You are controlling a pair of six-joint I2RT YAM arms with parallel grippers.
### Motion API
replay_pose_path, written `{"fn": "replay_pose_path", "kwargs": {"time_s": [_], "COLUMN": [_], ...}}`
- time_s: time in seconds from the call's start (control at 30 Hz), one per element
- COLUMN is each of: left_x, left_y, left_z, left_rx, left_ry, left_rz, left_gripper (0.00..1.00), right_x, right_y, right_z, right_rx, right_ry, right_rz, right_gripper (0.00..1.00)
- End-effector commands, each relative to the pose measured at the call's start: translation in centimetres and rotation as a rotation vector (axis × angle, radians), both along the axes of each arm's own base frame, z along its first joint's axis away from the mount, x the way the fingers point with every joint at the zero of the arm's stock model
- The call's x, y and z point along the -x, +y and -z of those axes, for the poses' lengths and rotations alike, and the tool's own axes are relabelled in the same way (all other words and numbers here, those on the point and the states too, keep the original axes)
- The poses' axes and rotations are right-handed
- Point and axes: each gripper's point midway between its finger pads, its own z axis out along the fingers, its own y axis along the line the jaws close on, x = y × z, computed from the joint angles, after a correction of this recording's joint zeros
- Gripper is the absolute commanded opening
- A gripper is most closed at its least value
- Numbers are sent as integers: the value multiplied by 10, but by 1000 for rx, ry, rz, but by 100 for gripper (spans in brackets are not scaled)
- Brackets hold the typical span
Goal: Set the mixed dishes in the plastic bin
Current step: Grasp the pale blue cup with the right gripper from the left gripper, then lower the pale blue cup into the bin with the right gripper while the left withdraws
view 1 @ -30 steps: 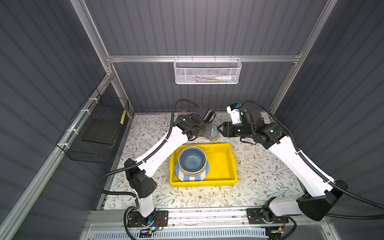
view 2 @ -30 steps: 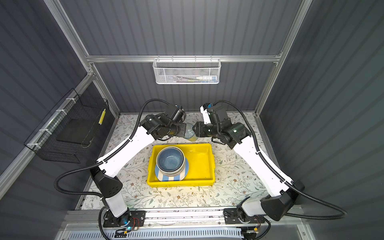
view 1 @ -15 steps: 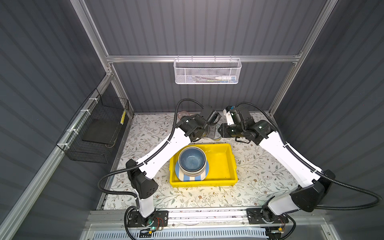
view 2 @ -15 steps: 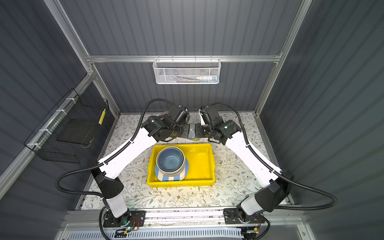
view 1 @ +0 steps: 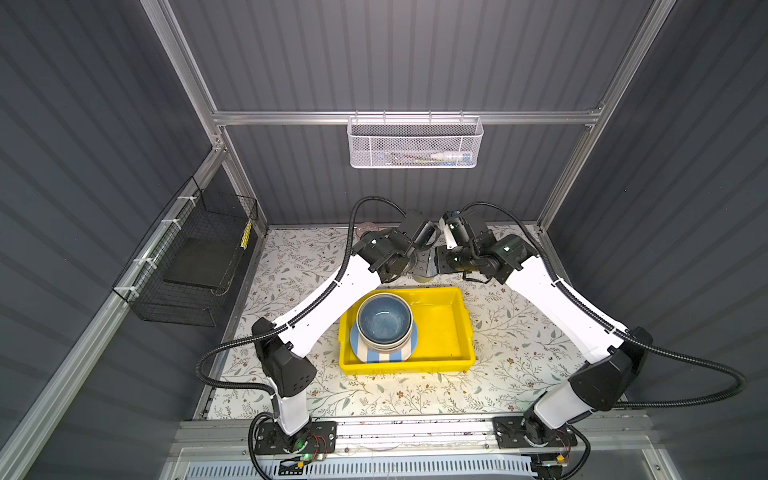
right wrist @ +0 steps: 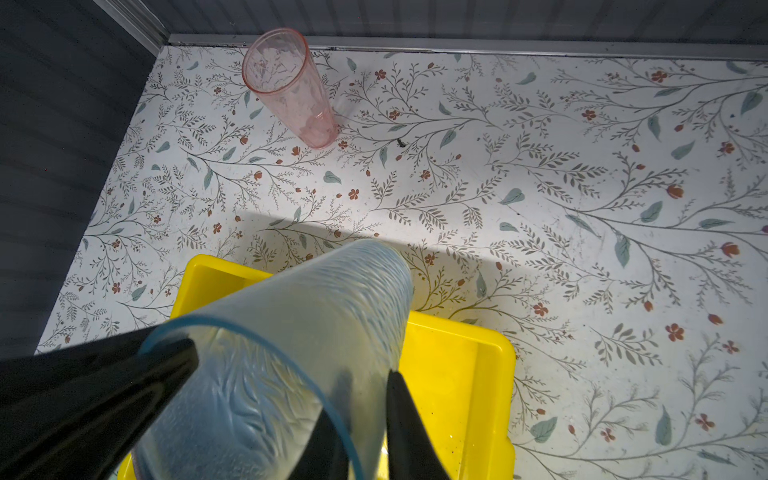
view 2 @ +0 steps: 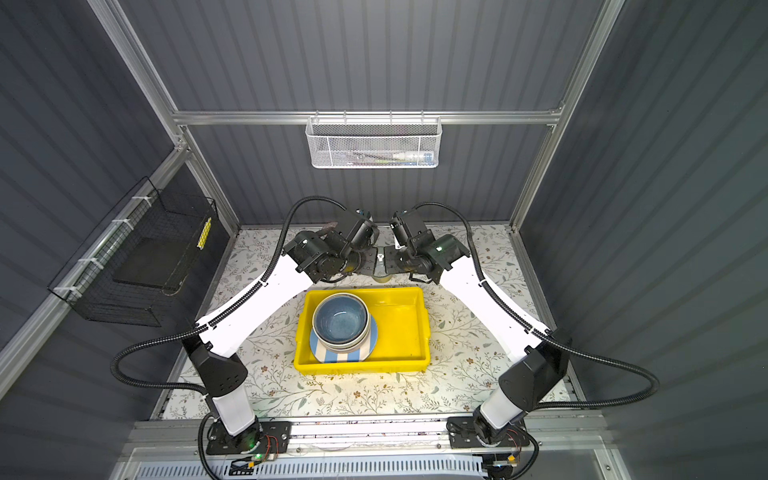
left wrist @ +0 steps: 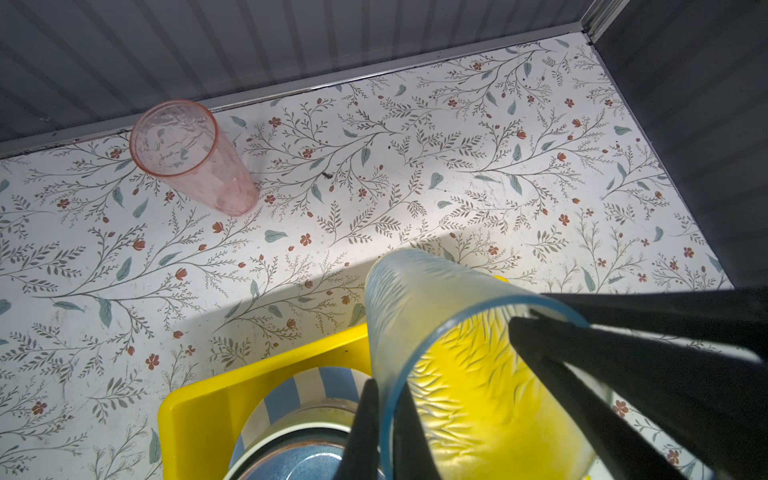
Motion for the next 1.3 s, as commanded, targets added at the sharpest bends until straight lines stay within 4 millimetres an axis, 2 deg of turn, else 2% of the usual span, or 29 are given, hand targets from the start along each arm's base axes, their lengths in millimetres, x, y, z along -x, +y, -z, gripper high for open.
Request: {"fn": "replay_pose_path", "kwargs": {"time_s": [0.0, 0.33, 0.5, 0.67, 0.73, 0.83, 0.9, 1.07, 1.27], "left_x": [6, 25, 38, 41, 42, 45, 45, 45, 38], "left_y": [-9, -22, -31, -26, -22, -17, -12, 3, 29], "left_z": [-21, -18, -27, -25, -27, -33, -35, -33, -21], "left_rx": [70, 175, 256, 265, 268, 276, 272, 228, 146], "left_ry": [-29, 38, 68, 72, 66, 50, 34, 6, -19], "left_rz": [49, 126, 175, 158, 152, 145, 139, 111, 27], "left_gripper": [1, 14, 22, 23, 27, 40, 44, 60, 67], "right_x": [-2, 2, 6, 12, 14, 16, 18, 27, 39], "right_y": [-7, -8, -11, -13, -18, -26, -31, -42, -48], "right_z": [-2, -34, -44, -46, -43, -30, -20, 2, 29], "right_rx": [20, -1, -13, -24, -22, -6, 1, 22, 60], "right_ry": [-4, -61, -79, -86, -80, -53, -30, 24, 97], "right_rz": [21, -7, -12, -24, -15, 0, 10, 19, 4], "right_gripper": [7, 1, 0, 0, 0, 0, 0, 0, 0]}}
